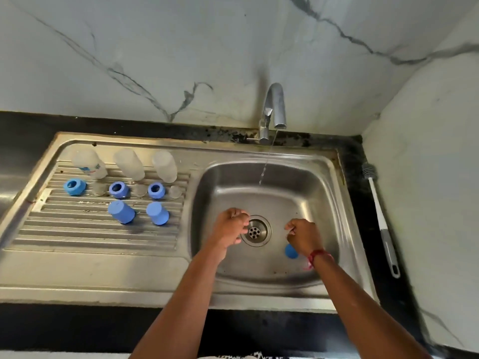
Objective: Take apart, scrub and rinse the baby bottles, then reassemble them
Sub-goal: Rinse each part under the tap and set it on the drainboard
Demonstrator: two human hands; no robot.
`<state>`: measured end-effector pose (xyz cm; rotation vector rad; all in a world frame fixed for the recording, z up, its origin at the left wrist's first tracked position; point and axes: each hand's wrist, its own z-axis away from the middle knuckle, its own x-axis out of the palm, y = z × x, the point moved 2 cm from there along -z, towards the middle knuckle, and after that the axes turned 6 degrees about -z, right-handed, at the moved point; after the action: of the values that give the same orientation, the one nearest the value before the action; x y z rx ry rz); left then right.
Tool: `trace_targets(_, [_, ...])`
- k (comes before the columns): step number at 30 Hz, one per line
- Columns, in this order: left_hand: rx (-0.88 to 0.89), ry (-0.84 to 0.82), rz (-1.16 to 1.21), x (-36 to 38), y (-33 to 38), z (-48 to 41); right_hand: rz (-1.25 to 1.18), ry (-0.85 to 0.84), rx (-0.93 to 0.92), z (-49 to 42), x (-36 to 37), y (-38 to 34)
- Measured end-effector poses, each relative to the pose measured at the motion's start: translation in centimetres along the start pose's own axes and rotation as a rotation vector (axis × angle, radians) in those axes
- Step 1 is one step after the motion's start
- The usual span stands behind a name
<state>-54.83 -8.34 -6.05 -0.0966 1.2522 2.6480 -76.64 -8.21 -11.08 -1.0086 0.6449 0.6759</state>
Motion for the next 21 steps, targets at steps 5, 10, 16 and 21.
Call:
trace_targets(5, [-0.106, 0.016, 0.006, 2.2, -1.3, -2.0, 0.189, -0.135, 0.024, -2.3, 0.8, 2.9])
trace_targets(10, [-0.164, 0.085, 0.054, 3.3, -2.2, -4.0, 0.378, -0.258, 0.026, -4.4, 2.5, 4.1])
trace_targets(16, [-0.217, 0.108, 0.044, 4.4, -2.8, -5.3, 0.507, -0.298, 0.022, -5.5, 4.3, 5.2])
trace_targets(21, [-0.252, 0.092, 0.011, 4.8, -3.3, -6.0, 0.440, -0.324, 0.032, -6.3, 4.5, 4.6])
